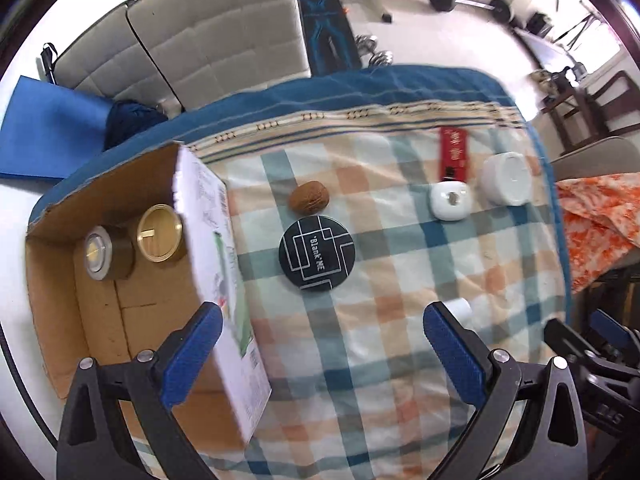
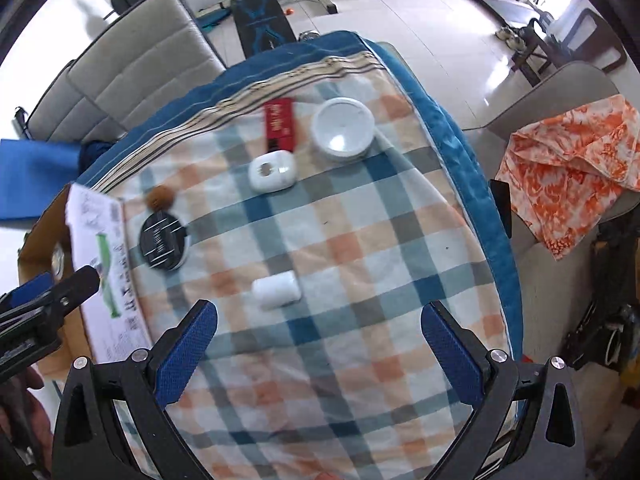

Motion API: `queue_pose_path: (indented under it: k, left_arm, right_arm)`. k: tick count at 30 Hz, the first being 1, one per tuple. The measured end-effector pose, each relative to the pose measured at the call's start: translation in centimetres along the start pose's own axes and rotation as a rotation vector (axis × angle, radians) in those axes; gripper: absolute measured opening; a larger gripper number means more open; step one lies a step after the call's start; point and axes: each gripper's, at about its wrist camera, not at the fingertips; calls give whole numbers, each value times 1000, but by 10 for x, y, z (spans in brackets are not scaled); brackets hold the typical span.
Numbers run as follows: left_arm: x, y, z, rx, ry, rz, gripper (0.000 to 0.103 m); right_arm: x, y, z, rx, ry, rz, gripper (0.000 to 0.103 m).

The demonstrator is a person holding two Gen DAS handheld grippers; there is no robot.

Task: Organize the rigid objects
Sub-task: 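Grasp the black 'Blank ME' tin with the left tool while the right tool grasps the white container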

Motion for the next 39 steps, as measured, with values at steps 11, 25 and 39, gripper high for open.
queue_pose_path:
  k: [11, 25, 39]
  left_arm:
    - [-25, -97, 51, 145, 15, 181, 103]
    - [-20, -148, 54, 237, 65, 214, 101]
    - [-17, -130, 48, 186, 66, 96, 75]
  right_arm:
    - [-14, -50, 74, 50, 6, 13, 103]
    - [-3, -115, 163, 37, 40, -110, 103]
    - [0, -131, 168, 60, 92, -94, 69]
Point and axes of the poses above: each gripper's, at about its wrist camera, not at the fingertips, and y roughly against the way its jaws point, x to its left, z to its top, and after that the axes turned 8 degrees about x, right-handed
